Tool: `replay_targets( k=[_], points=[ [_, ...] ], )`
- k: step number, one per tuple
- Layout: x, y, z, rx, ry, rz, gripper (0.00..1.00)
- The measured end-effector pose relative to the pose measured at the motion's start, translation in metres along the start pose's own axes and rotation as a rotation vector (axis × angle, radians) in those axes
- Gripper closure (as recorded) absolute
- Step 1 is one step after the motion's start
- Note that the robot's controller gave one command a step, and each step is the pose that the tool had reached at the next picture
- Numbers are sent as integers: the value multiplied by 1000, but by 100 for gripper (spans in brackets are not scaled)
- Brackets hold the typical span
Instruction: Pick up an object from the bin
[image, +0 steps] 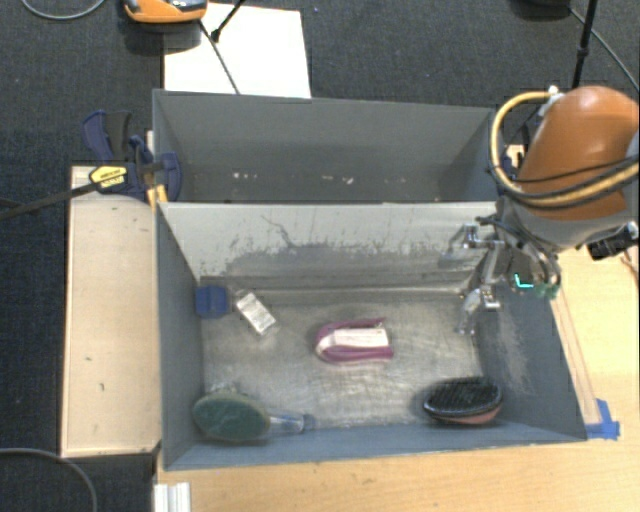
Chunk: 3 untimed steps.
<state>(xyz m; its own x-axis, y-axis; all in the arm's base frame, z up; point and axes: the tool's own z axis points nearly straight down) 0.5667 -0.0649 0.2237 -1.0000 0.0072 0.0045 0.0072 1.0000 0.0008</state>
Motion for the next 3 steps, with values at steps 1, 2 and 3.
replay_targets(
  k=[1, 2, 3],
  points=[
    [64, 89, 68, -2, 1, -193, 0],
    [24, 104, 143, 1, -31, -114, 0],
    [22, 104, 138, 0, -39, -117, 100]
  ],
)
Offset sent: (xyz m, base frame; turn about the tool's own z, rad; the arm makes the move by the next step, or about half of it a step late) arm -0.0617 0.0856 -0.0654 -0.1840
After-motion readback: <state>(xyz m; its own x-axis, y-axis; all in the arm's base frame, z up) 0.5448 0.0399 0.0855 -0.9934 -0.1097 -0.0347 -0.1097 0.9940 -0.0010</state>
